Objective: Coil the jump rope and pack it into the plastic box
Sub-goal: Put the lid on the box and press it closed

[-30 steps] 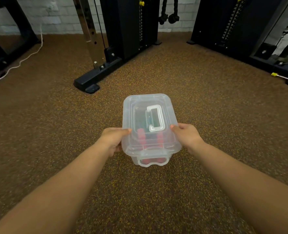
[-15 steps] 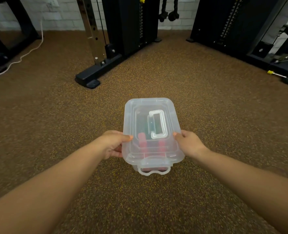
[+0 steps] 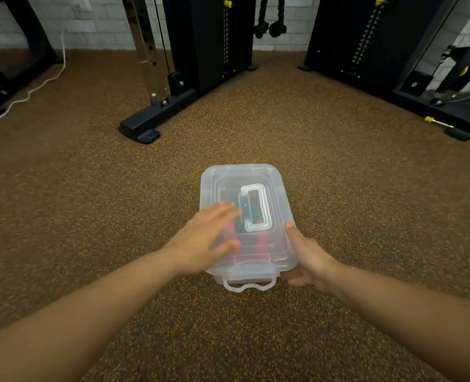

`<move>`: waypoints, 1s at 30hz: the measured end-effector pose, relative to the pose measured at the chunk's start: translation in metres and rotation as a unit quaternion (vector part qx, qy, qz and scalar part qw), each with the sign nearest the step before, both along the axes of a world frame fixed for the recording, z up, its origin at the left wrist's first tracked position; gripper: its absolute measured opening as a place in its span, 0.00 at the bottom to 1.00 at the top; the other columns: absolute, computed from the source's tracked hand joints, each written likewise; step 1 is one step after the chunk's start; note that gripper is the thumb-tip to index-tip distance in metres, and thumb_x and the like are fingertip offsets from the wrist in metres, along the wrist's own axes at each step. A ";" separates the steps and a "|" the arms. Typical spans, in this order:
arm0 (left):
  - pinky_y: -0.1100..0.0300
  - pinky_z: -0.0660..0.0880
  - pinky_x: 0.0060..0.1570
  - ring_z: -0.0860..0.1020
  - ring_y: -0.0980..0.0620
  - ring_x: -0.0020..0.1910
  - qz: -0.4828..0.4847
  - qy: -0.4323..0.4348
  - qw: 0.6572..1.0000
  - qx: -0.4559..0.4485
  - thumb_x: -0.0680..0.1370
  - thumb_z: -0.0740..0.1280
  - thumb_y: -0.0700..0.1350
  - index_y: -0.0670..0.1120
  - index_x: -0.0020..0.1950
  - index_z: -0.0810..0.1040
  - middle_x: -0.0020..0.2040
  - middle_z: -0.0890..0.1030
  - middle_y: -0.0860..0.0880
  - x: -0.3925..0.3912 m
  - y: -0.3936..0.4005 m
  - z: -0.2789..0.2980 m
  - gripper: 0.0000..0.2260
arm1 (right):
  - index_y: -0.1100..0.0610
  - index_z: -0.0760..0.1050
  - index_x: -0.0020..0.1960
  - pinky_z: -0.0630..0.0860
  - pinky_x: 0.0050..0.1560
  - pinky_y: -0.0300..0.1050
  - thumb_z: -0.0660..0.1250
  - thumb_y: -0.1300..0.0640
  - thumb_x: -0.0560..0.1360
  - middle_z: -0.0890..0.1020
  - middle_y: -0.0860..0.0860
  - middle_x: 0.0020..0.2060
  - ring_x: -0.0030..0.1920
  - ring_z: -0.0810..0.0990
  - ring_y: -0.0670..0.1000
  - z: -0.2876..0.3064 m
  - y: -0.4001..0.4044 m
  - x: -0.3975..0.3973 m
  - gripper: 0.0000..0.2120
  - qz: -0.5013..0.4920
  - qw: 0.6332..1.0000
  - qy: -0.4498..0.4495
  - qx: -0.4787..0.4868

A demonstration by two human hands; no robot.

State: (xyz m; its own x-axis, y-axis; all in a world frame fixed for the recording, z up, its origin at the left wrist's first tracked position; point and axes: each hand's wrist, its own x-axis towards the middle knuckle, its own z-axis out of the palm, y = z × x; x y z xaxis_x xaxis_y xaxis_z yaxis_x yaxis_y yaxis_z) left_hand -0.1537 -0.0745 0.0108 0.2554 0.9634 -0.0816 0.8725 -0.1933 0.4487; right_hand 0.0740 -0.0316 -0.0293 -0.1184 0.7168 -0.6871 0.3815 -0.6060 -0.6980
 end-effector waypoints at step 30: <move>0.44 0.31 0.72 0.35 0.53 0.76 -0.109 0.188 0.976 -0.022 0.68 0.55 0.74 0.55 0.75 0.32 0.77 0.34 0.54 0.016 -0.007 -0.019 0.47 | 0.56 0.69 0.65 0.82 0.41 0.55 0.48 0.32 0.77 0.81 0.62 0.52 0.32 0.81 0.58 0.009 -0.015 -0.006 0.32 -0.036 0.990 0.106 -0.089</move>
